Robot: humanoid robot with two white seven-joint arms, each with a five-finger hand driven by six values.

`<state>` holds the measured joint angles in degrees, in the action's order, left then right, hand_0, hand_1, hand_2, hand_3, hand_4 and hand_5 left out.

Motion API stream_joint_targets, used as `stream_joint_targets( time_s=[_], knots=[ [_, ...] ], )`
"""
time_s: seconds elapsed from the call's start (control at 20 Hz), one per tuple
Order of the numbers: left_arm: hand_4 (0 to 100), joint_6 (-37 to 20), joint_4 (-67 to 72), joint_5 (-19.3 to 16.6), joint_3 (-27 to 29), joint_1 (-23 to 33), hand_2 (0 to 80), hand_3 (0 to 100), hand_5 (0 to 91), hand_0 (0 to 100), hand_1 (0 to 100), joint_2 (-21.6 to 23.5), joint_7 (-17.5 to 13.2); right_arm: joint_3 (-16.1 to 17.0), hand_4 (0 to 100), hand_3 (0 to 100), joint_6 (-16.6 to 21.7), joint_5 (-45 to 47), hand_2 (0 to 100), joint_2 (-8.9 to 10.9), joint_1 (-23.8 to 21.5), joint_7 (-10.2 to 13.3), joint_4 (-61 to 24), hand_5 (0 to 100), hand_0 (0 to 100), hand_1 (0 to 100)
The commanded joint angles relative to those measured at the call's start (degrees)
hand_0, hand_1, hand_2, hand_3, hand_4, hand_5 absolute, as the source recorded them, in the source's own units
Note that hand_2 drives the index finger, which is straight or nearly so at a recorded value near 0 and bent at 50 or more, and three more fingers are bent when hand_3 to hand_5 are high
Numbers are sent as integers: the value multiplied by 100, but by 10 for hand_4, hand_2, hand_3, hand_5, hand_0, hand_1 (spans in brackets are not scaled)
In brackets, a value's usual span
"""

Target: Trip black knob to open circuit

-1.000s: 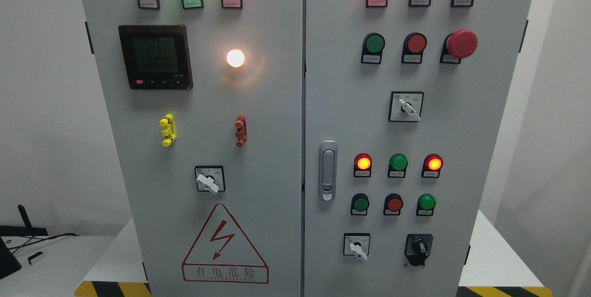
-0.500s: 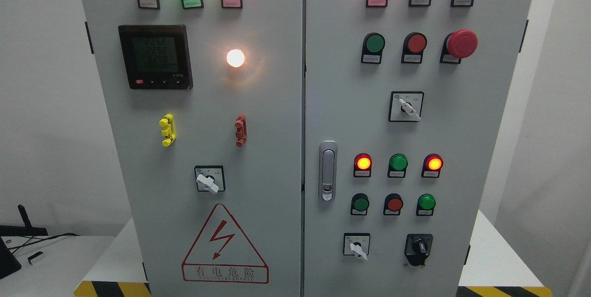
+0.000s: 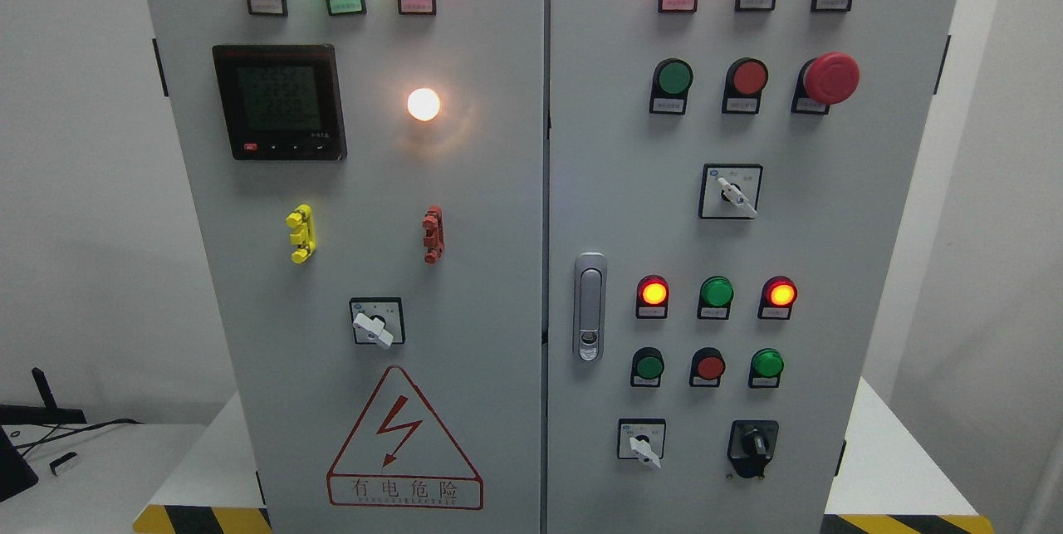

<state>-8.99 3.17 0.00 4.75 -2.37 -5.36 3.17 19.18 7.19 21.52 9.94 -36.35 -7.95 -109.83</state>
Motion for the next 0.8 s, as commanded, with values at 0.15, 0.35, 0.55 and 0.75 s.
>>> stream_joint_targets(
  time_s=[0.15, 0.35, 0.55, 0.75],
  knots=[
    [0, 3, 0, -176, 0, 0, 0, 0, 0, 120, 389, 0, -1, 112, 682, 738, -753, -25, 217, 122, 1410, 127, -943, 571, 227, 563],
    [0, 3, 0, -176, 0, 0, 0, 0, 0, 120, 389, 0, -1, -213, 808, 907, -895, -69, 222, 122, 1815, 347, -952, 780, 251, 558],
    [0, 3, 0, -176, 0, 0, 0, 0, 0, 120, 389, -9, -1, -467, 943, 1000, -1298, -236, 242, 61, 2184, 417, -952, 885, 257, 573],
    [0, 3, 0, -176, 0, 0, 0, 0, 0, 120, 389, 0, -1, -801, 996, 1000, -1360, -280, 271, 122, 2220, 628, -944, 913, 263, 573]
  ],
)
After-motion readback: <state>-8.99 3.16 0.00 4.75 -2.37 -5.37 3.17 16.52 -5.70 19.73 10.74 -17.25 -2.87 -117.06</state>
